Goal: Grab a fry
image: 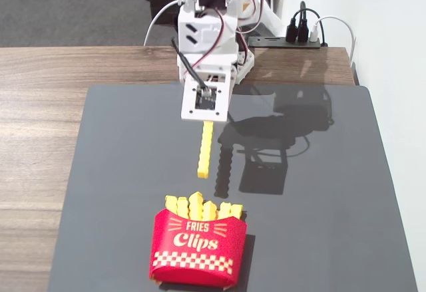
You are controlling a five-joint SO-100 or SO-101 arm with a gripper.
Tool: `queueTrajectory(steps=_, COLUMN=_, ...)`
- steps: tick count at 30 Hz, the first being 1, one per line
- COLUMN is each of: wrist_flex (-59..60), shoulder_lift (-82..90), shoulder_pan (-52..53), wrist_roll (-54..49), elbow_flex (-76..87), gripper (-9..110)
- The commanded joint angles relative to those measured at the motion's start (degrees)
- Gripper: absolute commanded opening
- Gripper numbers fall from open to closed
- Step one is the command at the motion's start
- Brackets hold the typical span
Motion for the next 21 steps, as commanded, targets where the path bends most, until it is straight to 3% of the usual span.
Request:
queueTrajectory(steps=1, wrist_flex=2.72, shoulder_lift=3.34, shoulder_pan=0.09, wrist_roll=0.0, elbow_flex=-1.05, gripper=3)
queueTrajectory(steps=21, wrist_flex=19.51, shoulder_lift=-3.16, shoulder_pan=2.46, wrist_roll=-2.99, elbow_flex=-29.62, gripper=3)
